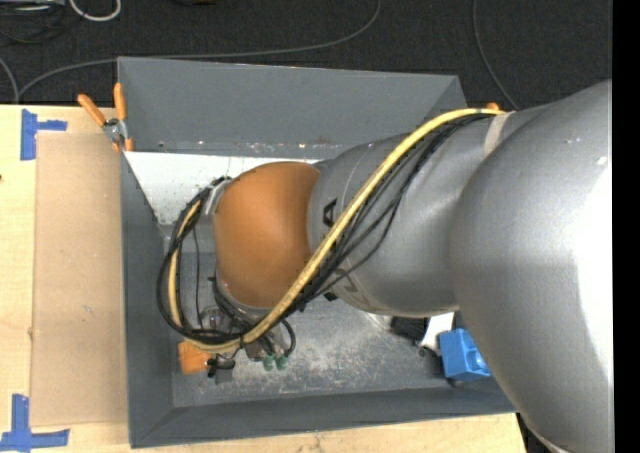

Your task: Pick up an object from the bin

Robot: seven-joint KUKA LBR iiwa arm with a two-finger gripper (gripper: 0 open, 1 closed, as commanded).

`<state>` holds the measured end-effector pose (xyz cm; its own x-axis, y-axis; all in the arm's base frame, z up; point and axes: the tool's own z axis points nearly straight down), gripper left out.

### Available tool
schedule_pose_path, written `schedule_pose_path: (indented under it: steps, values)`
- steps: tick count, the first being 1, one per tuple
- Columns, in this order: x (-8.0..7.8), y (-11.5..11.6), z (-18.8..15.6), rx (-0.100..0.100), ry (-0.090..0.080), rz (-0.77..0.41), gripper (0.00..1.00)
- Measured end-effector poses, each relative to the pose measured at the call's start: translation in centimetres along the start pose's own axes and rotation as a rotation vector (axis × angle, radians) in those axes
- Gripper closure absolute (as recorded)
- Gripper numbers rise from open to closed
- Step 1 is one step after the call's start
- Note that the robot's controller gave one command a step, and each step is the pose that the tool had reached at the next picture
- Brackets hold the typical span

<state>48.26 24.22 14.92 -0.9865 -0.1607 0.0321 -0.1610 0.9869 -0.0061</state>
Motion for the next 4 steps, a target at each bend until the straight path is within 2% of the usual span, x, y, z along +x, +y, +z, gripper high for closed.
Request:
schedule_pose_path:
  steps: [1,2,3,4]
  values:
    - [-2.5,-0.6,1.4,-0.003,-0.023,0.001,1.00]
    - [1.0,0.6,2.9,0.000,0.002,0.012,1.00]
    - [-1.2,-0.6,0.7,-0.003,-0.022,0.006,1.00]
    - [-0.5,-0.2,-9.1,-0.001,-0.007,-0.005,1.00]
